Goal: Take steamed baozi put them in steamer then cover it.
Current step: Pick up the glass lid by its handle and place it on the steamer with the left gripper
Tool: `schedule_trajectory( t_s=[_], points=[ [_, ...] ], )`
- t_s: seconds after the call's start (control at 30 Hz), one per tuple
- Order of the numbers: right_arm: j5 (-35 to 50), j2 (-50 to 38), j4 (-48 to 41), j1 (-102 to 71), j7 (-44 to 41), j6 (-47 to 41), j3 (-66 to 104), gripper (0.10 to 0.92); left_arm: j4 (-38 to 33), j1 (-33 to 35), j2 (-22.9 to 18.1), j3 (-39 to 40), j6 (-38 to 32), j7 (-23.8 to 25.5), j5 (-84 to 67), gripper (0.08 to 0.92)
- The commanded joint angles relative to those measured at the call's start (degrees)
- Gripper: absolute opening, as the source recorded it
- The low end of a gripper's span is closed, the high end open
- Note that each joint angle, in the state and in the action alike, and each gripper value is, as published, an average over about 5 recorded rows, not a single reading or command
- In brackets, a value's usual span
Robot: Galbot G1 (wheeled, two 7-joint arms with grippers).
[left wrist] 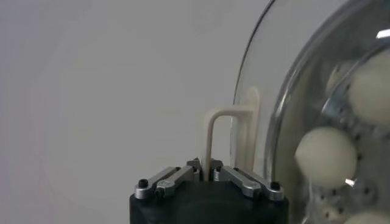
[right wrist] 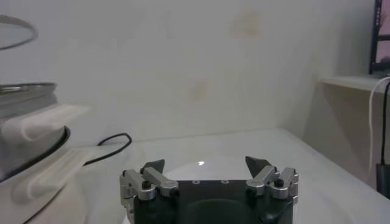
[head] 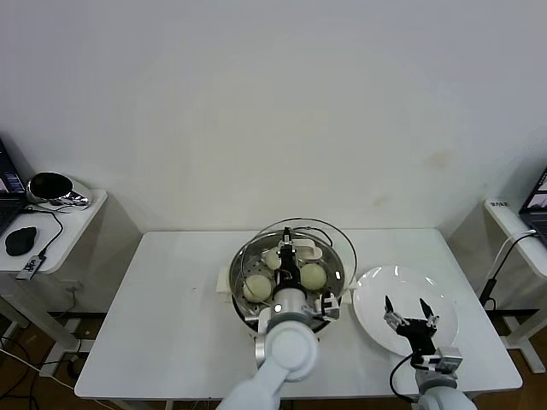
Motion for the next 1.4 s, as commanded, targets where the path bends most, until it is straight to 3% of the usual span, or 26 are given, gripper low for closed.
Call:
schedule_trajectory(
  t_s=[0.03,1.07,1.4],
  points=[
    [-0.24,0.4,0.23,-0.2,-0.05,-0.07,-0.06,0.823,3.63,0.22,-1.15,0.72,2.39,0.03,5.5,0.149],
    [-1.64,1.4,-0.1,0.08,-0.14,0.0,-1.26,0.823,1.83,2.96,-1.05,-2.15,2.49,4.65,7.43,0.149],
    [-1.69,1.68,-0.12,0.15,-0.09,0.1,-1.23,0.823,2.23,3.49,-1.08,-2.45,2.45,3.04,6.4,0.149]
  ],
)
